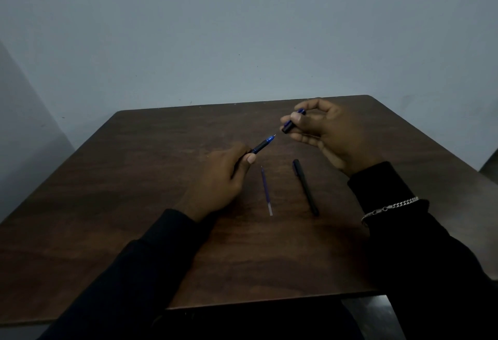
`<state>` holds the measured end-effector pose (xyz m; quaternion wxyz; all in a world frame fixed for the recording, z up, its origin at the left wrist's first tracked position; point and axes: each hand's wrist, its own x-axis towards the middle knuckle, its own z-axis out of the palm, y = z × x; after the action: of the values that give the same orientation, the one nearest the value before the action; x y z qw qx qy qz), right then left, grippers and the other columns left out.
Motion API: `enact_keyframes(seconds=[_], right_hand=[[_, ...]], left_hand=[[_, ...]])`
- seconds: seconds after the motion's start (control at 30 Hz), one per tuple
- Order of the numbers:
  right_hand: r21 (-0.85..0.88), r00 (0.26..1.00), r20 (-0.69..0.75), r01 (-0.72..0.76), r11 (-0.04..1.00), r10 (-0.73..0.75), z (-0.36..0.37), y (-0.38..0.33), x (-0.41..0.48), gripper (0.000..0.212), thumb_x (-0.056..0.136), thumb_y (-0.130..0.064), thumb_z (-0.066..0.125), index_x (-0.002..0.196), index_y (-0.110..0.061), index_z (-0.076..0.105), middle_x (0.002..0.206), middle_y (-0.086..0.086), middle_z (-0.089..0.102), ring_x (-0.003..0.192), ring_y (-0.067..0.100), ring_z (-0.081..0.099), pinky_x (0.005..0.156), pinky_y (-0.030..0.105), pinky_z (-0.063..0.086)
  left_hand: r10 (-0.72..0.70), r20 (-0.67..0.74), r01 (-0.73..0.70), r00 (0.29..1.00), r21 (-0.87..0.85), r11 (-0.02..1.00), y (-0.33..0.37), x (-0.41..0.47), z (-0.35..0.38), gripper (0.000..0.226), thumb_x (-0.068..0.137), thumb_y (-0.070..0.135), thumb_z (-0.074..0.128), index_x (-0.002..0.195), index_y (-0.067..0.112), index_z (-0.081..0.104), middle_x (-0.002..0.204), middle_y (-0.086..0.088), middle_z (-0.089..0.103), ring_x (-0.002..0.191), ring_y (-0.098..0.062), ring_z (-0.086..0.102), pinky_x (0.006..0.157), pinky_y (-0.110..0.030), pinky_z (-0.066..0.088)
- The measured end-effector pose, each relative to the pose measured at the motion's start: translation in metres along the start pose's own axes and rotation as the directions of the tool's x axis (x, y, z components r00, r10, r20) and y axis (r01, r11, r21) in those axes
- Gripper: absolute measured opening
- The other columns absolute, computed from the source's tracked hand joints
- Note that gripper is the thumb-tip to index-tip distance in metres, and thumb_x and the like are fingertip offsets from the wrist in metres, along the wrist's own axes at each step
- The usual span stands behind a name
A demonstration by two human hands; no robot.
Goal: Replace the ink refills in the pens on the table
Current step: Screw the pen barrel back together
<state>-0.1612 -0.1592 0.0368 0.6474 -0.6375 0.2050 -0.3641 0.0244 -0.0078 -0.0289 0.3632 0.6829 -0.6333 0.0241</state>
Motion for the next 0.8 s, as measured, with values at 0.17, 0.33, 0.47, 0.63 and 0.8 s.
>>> enact_keyframes(seconds=[0.17,0.33,0.47,0.63,0.8], right_hand=[[0.012,0.999,0.034,0.030,0.999,-0.030,0.010,0.005,-0.001,0.008,0.098,-0.008,0.063,0.105,-0.007,0.059,0.101,0.017,0.078,0.093,0.028,0.077,0.080,0.032,0.063],[-0.029,0.997,0.064,0.053,0.998,-0.051,0.012,0.006,-0.001,0.006,0.098,-0.009,0.063,0.103,-0.009,0.060,0.102,0.017,0.078,0.092,0.027,0.077,0.078,0.031,0.063],[-0.039,0.996,0.077,0.054,0.998,-0.051,0.013,0.007,-0.002,0.008,0.097,-0.009,0.065,0.103,-0.008,0.060,0.101,0.017,0.078,0.093,0.028,0.077,0.078,0.032,0.063],[-0.070,0.994,0.097,0.056,0.996,-0.049,0.019,0.009,-0.004,0.012,0.093,-0.005,0.070,0.100,-0.004,0.060,0.099,0.018,0.079,0.086,0.024,0.078,0.073,0.028,0.063],[-0.105,0.993,0.083,0.089,0.990,-0.081,0.021,0.012,-0.005,0.012,0.089,-0.003,0.074,0.097,-0.002,0.066,0.093,0.014,0.080,0.080,0.022,0.079,0.067,0.024,0.062]], left_hand=[[-0.012,0.004,0.012,1.000,-0.001,1.000,0.001,0.000,-0.001,0.025,0.111,0.033,0.048,0.100,0.016,0.064,0.075,0.002,0.062,0.062,-0.012,0.056,0.057,-0.029,0.040],[-0.017,0.009,0.017,1.000,-0.008,1.000,0.005,0.000,-0.002,0.025,0.110,0.031,0.049,0.100,0.015,0.065,0.074,0.003,0.061,0.061,-0.011,0.055,0.057,-0.024,0.036],[0.002,-0.011,-0.002,1.000,-0.016,1.000,0.008,0.000,-0.004,0.025,0.110,0.028,0.049,0.098,0.014,0.064,0.072,0.004,0.059,0.059,-0.010,0.053,0.056,-0.023,0.033],[0.016,-0.008,-0.016,1.000,-0.008,1.000,0.007,-0.001,-0.004,0.026,0.111,0.030,0.047,0.098,0.014,0.064,0.072,0.004,0.060,0.058,-0.007,0.052,0.054,-0.024,0.033],[0.042,-0.027,-0.042,0.999,-0.015,0.999,0.005,-0.002,-0.004,0.031,0.111,0.035,0.046,0.097,0.014,0.064,0.070,0.004,0.060,0.057,-0.010,0.054,0.053,-0.024,0.034]])
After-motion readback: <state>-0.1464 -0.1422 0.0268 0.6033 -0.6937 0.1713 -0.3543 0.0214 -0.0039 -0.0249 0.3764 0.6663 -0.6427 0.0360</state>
